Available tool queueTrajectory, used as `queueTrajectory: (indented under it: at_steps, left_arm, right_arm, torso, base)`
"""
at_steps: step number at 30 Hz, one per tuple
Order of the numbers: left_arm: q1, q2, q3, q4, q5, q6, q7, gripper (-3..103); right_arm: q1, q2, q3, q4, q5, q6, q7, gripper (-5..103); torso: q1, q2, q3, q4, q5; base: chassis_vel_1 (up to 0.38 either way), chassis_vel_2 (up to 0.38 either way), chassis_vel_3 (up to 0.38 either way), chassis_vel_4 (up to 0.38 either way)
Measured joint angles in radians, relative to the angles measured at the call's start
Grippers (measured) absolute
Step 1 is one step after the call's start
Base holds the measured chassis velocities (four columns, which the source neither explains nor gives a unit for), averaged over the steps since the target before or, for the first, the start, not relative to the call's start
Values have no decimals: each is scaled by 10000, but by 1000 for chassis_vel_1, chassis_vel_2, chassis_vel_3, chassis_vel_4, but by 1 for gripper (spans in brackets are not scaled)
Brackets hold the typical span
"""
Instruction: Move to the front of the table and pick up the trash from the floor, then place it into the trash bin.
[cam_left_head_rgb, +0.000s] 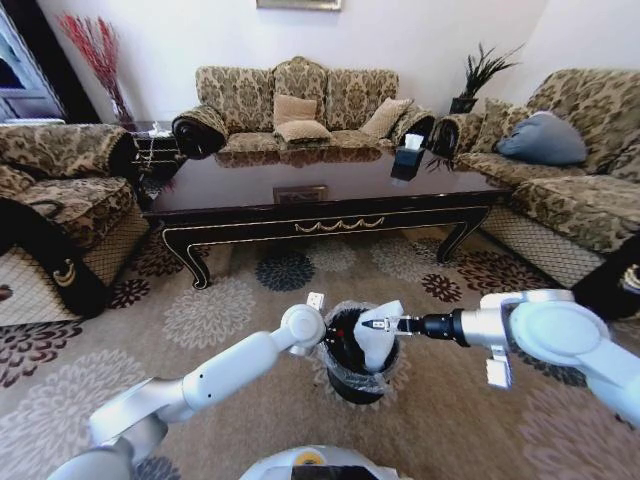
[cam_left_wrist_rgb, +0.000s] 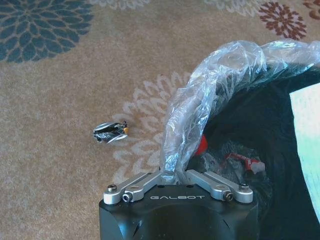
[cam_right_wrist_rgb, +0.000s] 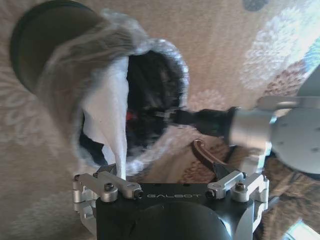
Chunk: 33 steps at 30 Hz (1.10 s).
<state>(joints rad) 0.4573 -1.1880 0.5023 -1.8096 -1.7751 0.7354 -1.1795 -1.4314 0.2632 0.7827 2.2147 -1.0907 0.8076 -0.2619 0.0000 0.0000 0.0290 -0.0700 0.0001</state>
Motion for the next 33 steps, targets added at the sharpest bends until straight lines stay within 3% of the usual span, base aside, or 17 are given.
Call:
queueTrajectory:
  at_steps: [3,6,12,24,30,33]
  left_arm:
    - [30,13,-80,-33,12,0,-2,0]
    - [89,59,-199,-71,3,0,-2,0]
    - [275,229,-430,-236,29,0,-6,0]
    - [587,657,-1021,-531,-50,0,8,0]
    - [794,719,-1527,-600,-64,1,55,0]
    - [1129,936,-2145,-820,-96,0,146,0]
  right_arm:
    - [28,-135,14,86,262,0,-91,100]
    - [96,-287,132,899,1589,-3,-726,100]
    - [-28,-314,122,-141,781,-2,-584,100]
    - [-93,17,93,-1281,191,-2,-711,100]
    - [-141,115,54,-1349,280,-2,-1060,100]
    - [-72,380,177,-2195,1080,-4,-1003,100]
  torso:
    - [-1,0,0,-1,1]
    - [-1,0,-1,-2,-4]
    - [0,0,0,1,3]
    - [-1,0,-1,-2,0]
    - [0,0,0,0,-3]
    - [0,0,-1,-2,-4]
  base:
    - [0,0,0,0]
    - [0,0,0,0]
    - [0,0,0,0]
    - [0,0,0,0]
    - [0,0,0,0]
    - [0,0,0,0]
